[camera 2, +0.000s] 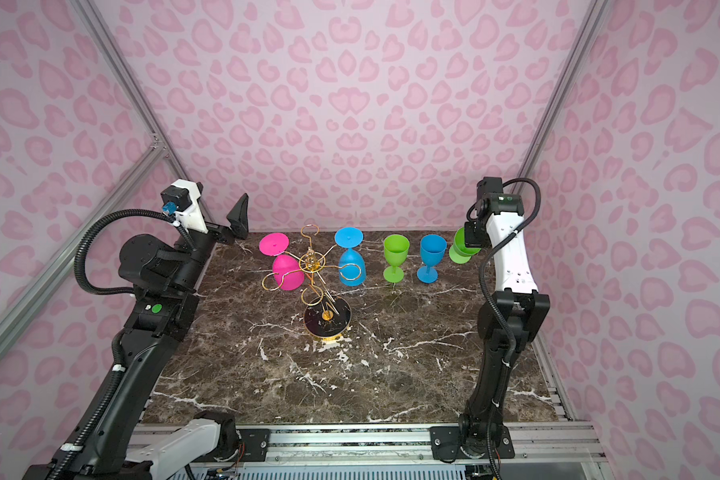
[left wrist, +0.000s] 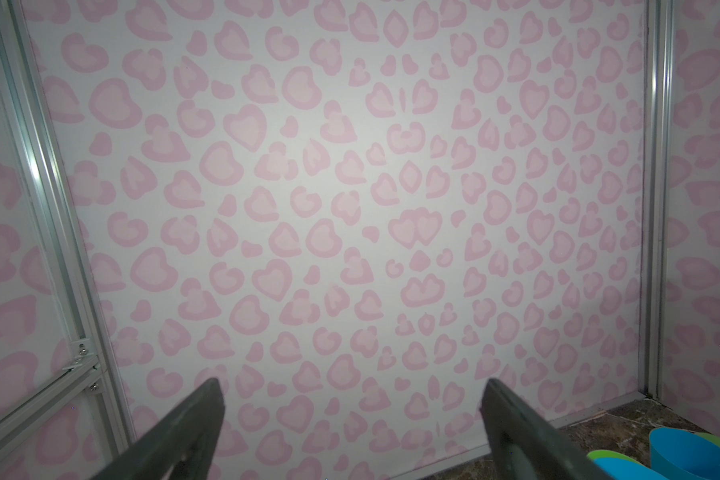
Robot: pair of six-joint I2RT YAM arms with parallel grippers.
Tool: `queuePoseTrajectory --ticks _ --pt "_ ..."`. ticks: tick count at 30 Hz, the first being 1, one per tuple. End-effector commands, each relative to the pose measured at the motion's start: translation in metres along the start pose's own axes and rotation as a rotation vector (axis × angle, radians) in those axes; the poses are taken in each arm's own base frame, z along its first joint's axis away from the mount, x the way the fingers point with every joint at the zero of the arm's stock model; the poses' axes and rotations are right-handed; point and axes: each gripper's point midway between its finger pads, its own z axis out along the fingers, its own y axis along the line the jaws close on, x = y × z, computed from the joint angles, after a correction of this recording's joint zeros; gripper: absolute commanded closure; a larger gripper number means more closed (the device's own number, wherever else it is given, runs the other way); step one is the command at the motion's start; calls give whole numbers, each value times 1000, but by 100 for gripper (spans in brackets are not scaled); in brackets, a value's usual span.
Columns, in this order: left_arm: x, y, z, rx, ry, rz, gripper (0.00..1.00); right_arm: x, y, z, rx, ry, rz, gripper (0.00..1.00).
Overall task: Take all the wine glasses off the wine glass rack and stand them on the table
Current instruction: 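Carry the lime-green glass with the right gripper toward the far table corner, then lower the lime-green glass upright onto the table beside the blue glass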
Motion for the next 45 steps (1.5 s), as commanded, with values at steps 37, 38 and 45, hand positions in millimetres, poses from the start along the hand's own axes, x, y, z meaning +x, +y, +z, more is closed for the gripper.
queuePoseTrajectory --ticks 37,38,45 --pt "-5 5 -8 13 -6 14 3 7 12 58 -25 132 -10 100" --pt "-5 4 -8 15 -6 14 3 8 11 58 -25 132 -9 100" --pt "-6 3 -9 21 -7 15 3 13 12 57 -21 146 -19 100"
